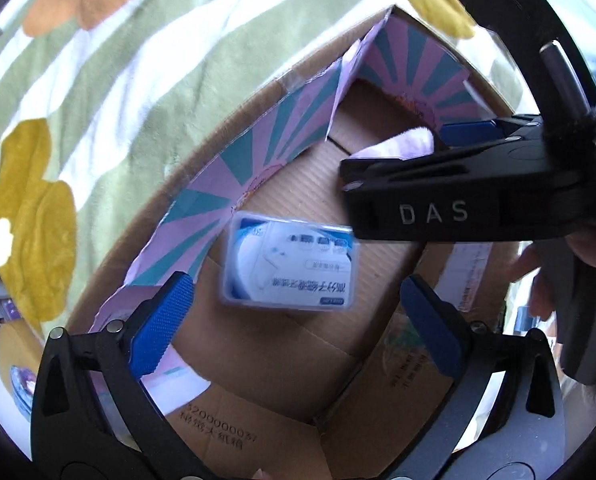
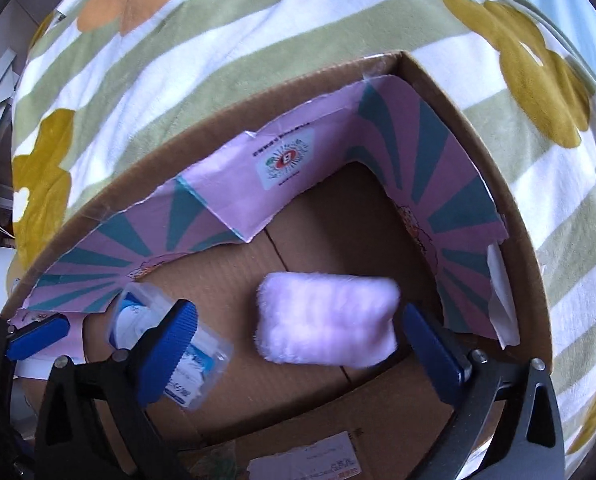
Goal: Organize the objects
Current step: 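Release the floss case with the left tool while the right tool drops the pink towel into the box, then withdraw both tools from the box back toward the remaining items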
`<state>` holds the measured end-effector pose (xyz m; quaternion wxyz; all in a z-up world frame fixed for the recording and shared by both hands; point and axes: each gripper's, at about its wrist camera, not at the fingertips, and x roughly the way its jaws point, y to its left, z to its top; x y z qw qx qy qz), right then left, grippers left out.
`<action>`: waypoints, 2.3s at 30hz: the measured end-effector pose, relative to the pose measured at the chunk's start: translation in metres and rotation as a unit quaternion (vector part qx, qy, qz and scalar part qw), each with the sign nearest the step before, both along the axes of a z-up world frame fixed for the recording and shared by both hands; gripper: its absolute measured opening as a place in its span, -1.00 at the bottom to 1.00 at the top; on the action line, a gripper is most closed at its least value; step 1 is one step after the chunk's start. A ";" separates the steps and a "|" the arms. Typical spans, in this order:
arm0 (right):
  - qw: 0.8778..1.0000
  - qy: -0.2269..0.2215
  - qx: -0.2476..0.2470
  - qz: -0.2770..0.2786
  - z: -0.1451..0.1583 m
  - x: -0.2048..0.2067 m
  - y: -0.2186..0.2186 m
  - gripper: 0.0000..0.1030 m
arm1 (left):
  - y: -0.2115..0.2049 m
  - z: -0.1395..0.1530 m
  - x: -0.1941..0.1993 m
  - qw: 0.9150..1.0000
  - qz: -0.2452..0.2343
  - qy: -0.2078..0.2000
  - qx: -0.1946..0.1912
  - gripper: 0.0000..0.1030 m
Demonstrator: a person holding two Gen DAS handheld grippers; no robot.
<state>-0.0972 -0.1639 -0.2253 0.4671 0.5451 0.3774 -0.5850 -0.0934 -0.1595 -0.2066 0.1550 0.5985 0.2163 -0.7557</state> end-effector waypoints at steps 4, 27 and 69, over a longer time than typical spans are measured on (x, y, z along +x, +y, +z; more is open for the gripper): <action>1.000 -0.001 0.000 -0.002 0.003 0.004 0.000 0.98 | -0.001 0.001 -0.001 1.000 0.004 -0.005 0.006 0.99; 0.996 0.025 -0.060 -0.069 0.121 0.018 0.057 0.98 | 0.012 0.084 0.035 0.997 -0.044 0.050 -0.027 0.99; 0.815 0.119 -0.148 -0.548 0.258 0.101 0.432 0.98 | 0.194 0.222 0.060 0.918 -0.362 0.159 -0.026 0.99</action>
